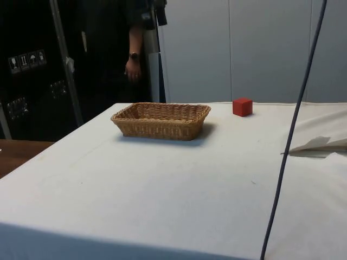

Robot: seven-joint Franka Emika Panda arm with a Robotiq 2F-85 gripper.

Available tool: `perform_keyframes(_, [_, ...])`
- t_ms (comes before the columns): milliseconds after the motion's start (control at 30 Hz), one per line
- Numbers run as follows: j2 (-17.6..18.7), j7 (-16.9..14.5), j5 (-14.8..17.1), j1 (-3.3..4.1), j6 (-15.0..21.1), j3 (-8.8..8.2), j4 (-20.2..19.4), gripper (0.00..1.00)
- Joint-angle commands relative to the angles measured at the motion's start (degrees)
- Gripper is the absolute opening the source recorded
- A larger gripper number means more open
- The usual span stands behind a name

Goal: Pick up the cube and place it into the basket.

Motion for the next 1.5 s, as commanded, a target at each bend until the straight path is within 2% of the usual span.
perform_keyframes(0, [-1.0,-0.1,-1.1,-0.06,0.3,0.0,-1.0,1.0])
perform_keyframes(67, [-2.0,-0.2,-2.1,-0.11,0.3,0.0,-2.2,1.0])
perform_keyframes(100, [-1.5,-0.2,-1.4,-0.11,0.0,0.0,-1.6,1.0])
perform_keyframes(300, [-4.5,-0.7,-4.2,-0.34,0.5,-0.11,-5.1,1.0])
perform_keyframes(367, [-4.2,-0.6,-4.0,-0.29,0.0,-0.17,-4.9,1.0])
perform_keyframes(567, [-6.2,-2.4,-5.3,-0.8,1.9,-1.49,-8.9,1.0])
perform_keyframes(633, [-5.8,-2.6,-5.0,-0.69,1.4,-1.78,-8.7,1.0])
perform_keyframes(800, [-7.7,-3.9,-6.2,-1.15,3.4,-3.15,-11.7,1.0])
perform_keyframes(867, [-8.1,-4.1,-6.6,-1.15,4.4,-3.61,-12.7,1.0])
perform_keyframes(900, [-7.3,-4.0,-6.0,-0.92,2.9,-3.5,-11.6,1.0])
perform_keyframes(933, [-8.3,-4.1,-6.8,-1.15,4.9,-3.84,-13.2,1.0])
perform_keyframes(1033, [-9.1,-4.2,-7.6,-1.2,7.2,-4.64,-15.2,1.0])
perform_keyframes(1100, [-9.5,-4.2,-8.0,-1.2,8.2,-5.04,-16.2,1.0])
perform_keyframes(1133, [-8.8,-4.3,-7.3,-0.97,7.1,-4.98,-15.4,1.0])
perform_keyframes(1167, [-9.6,-4.3,-8.2,-1.26,8.7,-5.27,-16.7,1.0])
perform_keyframes(1367, [-10.8,-4.2,-10.1,-1.43,11.6,-6.76,-19.9,1.0])
perform_keyframes(1400, [-10.2,-4.4,-9.3,-1.15,10.6,-6.76,-19.2,1.0])
perform_keyframes(1433, [-11.0,-4.2,-10.4,-1.49,12.0,-6.99,-20.4,1.0])
perform_keyframes(1467, [-11.1,-4.2,-10.7,-1.49,12.4,-7.22,-20.8,1.0])
